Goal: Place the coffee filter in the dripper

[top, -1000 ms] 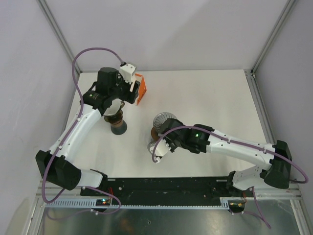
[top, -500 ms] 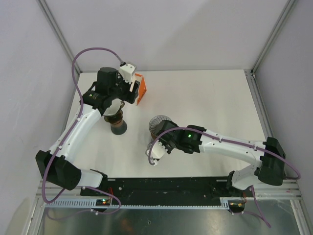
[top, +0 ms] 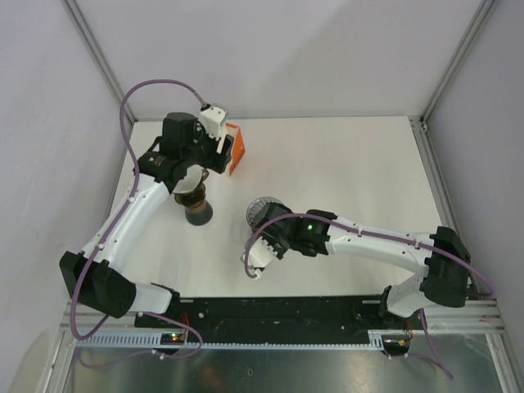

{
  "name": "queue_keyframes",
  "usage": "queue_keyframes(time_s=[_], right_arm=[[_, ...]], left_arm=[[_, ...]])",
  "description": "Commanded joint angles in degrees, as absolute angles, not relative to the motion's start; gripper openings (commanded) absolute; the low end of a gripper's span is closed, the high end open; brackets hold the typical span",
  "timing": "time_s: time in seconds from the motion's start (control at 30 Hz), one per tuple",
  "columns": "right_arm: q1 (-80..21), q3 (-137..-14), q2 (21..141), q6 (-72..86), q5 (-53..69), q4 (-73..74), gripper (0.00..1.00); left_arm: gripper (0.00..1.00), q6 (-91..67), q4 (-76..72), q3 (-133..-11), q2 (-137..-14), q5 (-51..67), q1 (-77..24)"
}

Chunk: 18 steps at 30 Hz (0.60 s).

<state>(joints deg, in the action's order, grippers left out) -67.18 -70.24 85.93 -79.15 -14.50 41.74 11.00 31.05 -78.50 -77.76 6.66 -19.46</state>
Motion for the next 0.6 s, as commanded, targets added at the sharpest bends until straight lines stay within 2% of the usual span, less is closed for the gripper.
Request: queue_keyframes(time_s=[0.0, 0.43, 0.5, 0.57], right_arm=[[-67.7, -72.33, 87.4, -78.53, -12.98, 43.26, 0.0], [-69.92, -72.29, 89.6, -76.77, -17.96, 45.64, 0.0], [-70.06, -72.32, 89.13, -76.56, -18.51, 45.27, 0.03], [-70.23, -72.33, 88.82, -76.56, -18.91, 44.8, 0.12]], left_arm=[[0.81, 10.97, 30.43, -79.42, -76.17, 7.52, -19.06], [0.81, 10.91, 30.49, -79.27, -75.98, 7.79, -18.96], [0.81, 10.92, 30.5, -79.27, -76.06, 7.92, -18.93], [0.81, 10.86, 30.43, -79.32, -76.1, 8.05, -18.93]])
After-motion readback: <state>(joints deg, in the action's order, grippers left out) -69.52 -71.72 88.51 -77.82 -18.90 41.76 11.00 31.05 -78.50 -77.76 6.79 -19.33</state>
